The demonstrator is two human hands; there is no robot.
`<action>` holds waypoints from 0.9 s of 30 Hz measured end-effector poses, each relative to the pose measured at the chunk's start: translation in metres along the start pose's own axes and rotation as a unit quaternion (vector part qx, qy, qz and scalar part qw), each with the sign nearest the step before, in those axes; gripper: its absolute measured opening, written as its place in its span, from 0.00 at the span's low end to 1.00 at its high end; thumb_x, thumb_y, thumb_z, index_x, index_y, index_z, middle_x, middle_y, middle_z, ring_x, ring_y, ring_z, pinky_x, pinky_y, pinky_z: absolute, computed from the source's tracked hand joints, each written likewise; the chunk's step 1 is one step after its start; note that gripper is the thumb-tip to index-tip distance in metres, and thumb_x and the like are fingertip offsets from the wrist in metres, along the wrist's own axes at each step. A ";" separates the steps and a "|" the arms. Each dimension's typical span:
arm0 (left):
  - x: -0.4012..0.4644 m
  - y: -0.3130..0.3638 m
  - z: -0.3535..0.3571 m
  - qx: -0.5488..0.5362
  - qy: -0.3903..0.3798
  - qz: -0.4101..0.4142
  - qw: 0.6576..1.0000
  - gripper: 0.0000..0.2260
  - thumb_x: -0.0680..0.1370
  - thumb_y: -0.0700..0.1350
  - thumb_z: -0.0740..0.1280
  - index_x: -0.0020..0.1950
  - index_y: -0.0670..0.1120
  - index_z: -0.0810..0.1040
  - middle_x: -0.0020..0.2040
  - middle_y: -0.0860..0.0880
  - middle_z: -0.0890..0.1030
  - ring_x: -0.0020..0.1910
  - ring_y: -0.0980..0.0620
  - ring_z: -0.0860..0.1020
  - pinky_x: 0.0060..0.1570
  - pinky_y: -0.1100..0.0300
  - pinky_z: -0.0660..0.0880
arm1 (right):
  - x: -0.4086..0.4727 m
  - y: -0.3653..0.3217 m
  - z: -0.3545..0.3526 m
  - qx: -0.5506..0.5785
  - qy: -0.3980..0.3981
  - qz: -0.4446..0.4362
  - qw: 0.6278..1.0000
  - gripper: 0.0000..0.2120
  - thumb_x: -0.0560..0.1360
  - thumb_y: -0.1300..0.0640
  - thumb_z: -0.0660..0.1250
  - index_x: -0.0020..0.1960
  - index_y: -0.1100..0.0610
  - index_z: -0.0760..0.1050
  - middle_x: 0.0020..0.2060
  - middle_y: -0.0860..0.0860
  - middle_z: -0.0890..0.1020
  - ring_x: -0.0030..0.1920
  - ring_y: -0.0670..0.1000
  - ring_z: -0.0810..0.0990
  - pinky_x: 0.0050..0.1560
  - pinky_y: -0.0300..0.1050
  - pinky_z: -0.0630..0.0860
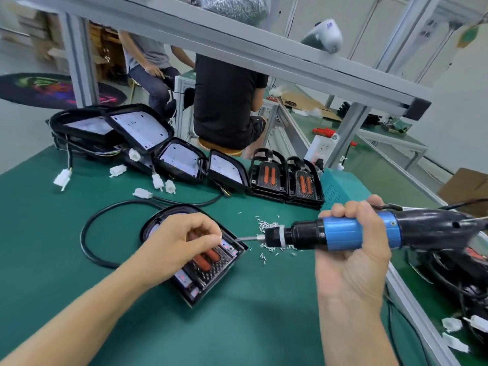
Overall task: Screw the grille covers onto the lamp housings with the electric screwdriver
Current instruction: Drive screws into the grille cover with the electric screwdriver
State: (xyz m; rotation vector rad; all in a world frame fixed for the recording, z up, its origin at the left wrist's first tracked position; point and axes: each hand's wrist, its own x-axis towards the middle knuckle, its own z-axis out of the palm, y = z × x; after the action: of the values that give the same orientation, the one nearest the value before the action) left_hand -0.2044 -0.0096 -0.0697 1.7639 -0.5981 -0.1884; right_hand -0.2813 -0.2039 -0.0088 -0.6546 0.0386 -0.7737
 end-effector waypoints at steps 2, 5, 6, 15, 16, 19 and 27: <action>-0.010 -0.001 -0.009 -0.011 0.007 0.009 1.000 0.06 0.76 0.37 0.68 0.40 0.45 0.78 0.36 0.48 0.84 0.31 0.55 0.81 0.36 0.69 0.74 | -0.006 0.011 0.012 0.001 -0.025 0.013 1.000 0.15 0.63 0.64 0.70 0.45 0.50 0.73 0.31 0.46 0.73 0.32 0.45 0.75 0.40 0.37 0.75; -0.020 -0.008 -0.024 0.045 0.052 0.024 0.997 0.07 0.74 0.40 0.70 0.38 0.51 0.80 0.33 0.54 0.81 0.31 0.60 0.73 0.36 0.70 0.70 | -0.016 0.026 0.028 -0.002 -0.054 0.032 0.998 0.15 0.62 0.62 0.70 0.46 0.50 0.73 0.33 0.46 0.72 0.33 0.46 0.75 0.40 0.37 0.75; -0.024 -0.009 -0.029 0.055 0.062 0.030 0.996 0.08 0.74 0.40 0.71 0.37 0.52 0.80 0.33 0.55 0.80 0.31 0.60 0.72 0.36 0.70 0.69 | -0.019 0.031 0.032 -0.003 -0.061 0.037 0.997 0.15 0.62 0.62 0.70 0.46 0.50 0.73 0.33 0.46 0.72 0.33 0.46 0.74 0.40 0.37 0.75; -0.043 -0.022 -0.056 0.163 0.044 0.063 0.984 0.08 0.77 0.43 0.67 0.41 0.55 0.75 0.40 0.59 0.77 0.40 0.57 0.73 0.44 0.64 0.70 | -0.034 0.060 0.050 -0.034 -0.099 0.064 0.992 0.16 0.65 0.66 0.69 0.47 0.50 0.72 0.33 0.46 0.71 0.32 0.46 0.74 0.39 0.38 0.75; -0.043 -0.024 -0.059 0.200 0.046 0.065 0.977 0.07 0.78 0.44 0.66 0.42 0.55 0.74 0.41 0.58 0.77 0.41 0.56 0.73 0.45 0.62 0.70 | -0.035 0.063 0.051 -0.046 -0.104 0.060 0.992 0.15 0.66 0.65 0.68 0.47 0.50 0.72 0.33 0.46 0.72 0.32 0.46 0.74 0.39 0.38 0.75; -0.041 -0.035 -0.069 0.310 0.078 0.042 0.947 0.05 0.79 0.47 0.62 0.44 0.54 0.71 0.44 0.57 0.76 0.44 0.53 0.73 0.46 0.59 0.66 | -0.037 0.073 0.053 -0.090 -0.119 0.031 0.988 0.14 0.66 0.65 0.67 0.48 0.50 0.72 0.30 0.45 0.75 0.33 0.46 0.74 0.37 0.37 0.75; -0.037 -0.057 -0.071 0.432 0.077 0.026 0.898 0.07 0.81 0.51 0.57 0.52 0.51 0.73 0.53 0.56 0.76 0.47 0.50 0.75 0.47 0.59 0.67 | -0.038 0.109 0.053 -0.170 -0.130 0.007 0.977 0.15 0.67 0.66 0.69 0.48 0.51 0.73 0.31 0.46 0.77 0.36 0.49 0.75 0.42 0.40 0.74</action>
State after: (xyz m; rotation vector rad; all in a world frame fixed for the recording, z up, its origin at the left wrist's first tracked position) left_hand -0.1891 0.0784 -0.1098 2.5825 -0.6622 0.3098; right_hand -0.2256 -0.0928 -0.0349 -1.0774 -0.0649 -0.6678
